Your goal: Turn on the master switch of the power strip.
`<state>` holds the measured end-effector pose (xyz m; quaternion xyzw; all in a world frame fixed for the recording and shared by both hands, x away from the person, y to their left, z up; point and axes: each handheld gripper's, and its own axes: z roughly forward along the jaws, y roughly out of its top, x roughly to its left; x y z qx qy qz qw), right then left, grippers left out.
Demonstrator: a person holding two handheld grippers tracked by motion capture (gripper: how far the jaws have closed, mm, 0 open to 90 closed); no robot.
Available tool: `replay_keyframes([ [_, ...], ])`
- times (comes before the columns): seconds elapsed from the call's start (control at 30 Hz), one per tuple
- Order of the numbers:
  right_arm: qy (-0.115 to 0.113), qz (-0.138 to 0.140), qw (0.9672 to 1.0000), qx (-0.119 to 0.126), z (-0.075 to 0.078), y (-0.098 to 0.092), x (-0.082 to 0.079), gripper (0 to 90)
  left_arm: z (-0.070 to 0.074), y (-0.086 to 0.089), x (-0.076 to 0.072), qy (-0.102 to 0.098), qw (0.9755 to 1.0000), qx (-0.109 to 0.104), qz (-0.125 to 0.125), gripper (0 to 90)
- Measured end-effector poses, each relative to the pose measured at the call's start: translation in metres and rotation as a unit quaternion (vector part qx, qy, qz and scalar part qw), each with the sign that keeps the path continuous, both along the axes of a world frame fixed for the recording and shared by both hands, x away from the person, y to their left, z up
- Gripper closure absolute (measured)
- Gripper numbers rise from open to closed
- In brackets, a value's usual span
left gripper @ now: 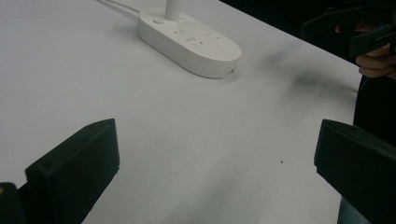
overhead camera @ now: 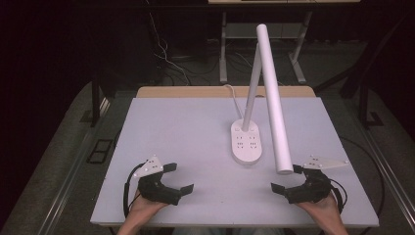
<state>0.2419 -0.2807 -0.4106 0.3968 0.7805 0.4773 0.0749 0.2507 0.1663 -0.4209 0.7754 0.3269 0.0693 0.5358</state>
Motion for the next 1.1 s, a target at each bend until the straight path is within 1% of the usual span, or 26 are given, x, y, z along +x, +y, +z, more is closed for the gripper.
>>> replay_keyframes([
  [0.13,0.002,-0.003,1.0,0.003,0.0001,-0.0014,-0.0003,0.1,-0.0003,-0.0002,-0.0003,0.002,1.0,0.001,-0.002,0.0],
  [0.17,0.003,-0.003,1.0,0.002,-0.0001,-0.0016,-0.0004,0.0,-0.0001,0.0001,-0.0005,0.003,1.0,0.005,-0.004,0.0],
  [0.47,0.008,0.001,1.0,-0.001,-0.0009,-0.0026,-0.0009,0.0,0.0004,0.0017,-0.002,0.004,1.0,0.001,-0.003,0.0],
  [0.7,0.013,-0.001,0.9999,0.0,-0.0015,-0.0042,-0.0013,0.0,0.0013,0.0023,-0.0015,0.01,0.9999,0.009,-0.007,0.0],
  [0.83,0.014,0.0,0.9999,0.002,-0.001,-0.0048,-0.002,0.0,0.0029,0.0017,-0.0016,0.011,0.9999,0.009,-0.007,0.0],
  [0.93,0.014,0.002,0.9999,0.001,-0.001,-0.0047,-0.0023,0.0,0.0044,0.0009,-0.0015,0.015,0.9997,0.015,-0.01,0.0],
  [1.1,0.014,0.003,0.9999,0.0,-0.0014,-0.0049,-0.0029,0.1,0.0059,-0.0002,-0.0012,0.016,0.9996,0.02,-0.013,0.0],
])
